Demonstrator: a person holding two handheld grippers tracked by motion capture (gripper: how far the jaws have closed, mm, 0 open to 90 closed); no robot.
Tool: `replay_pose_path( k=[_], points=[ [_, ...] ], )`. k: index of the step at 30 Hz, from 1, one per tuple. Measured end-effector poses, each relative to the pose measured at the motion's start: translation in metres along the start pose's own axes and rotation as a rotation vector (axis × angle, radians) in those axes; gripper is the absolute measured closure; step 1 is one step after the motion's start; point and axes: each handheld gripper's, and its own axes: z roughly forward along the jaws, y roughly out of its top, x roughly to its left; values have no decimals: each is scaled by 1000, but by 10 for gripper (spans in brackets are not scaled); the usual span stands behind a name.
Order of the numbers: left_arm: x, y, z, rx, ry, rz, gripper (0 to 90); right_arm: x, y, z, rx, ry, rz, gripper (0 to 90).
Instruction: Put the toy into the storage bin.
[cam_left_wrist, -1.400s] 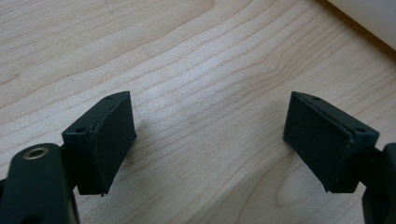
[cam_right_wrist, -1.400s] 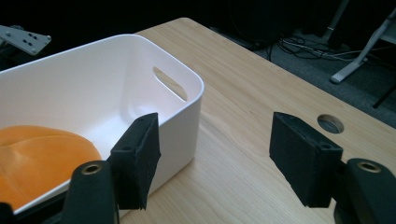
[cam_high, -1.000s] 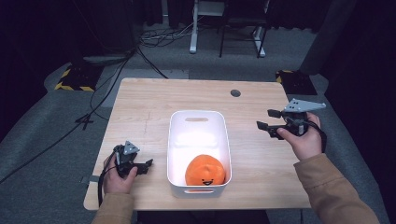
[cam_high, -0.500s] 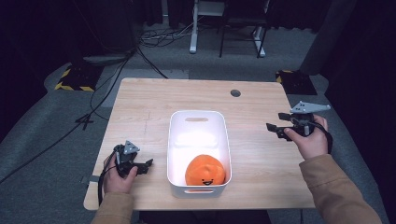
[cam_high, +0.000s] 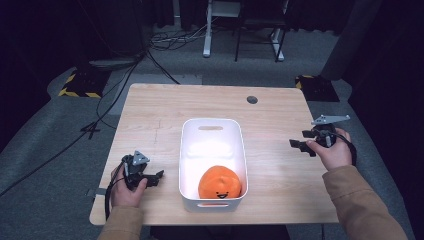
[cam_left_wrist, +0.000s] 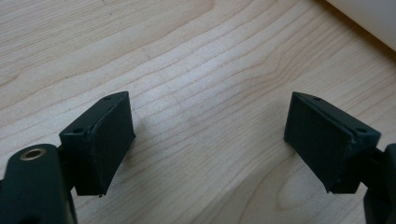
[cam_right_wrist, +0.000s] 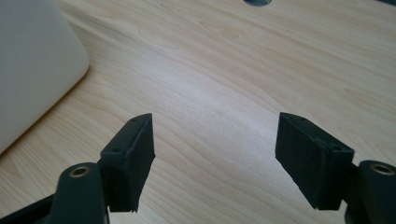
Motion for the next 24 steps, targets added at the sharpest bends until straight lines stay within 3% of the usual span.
replay_pose_path(
  k=[9, 17, 24],
  points=[
    [0, 0, 0, -2, 3, -2, 163, -6, -19, 15, 94, 11, -7, 273],
    [0, 0, 0, 3, -1, 1, 163, -11, -42, 27, 107, -3, 20, 262],
    [0, 0, 0, 3, -1, 2, 162, -7, -61, 34, 110, -25, -4, 262]
  ],
)
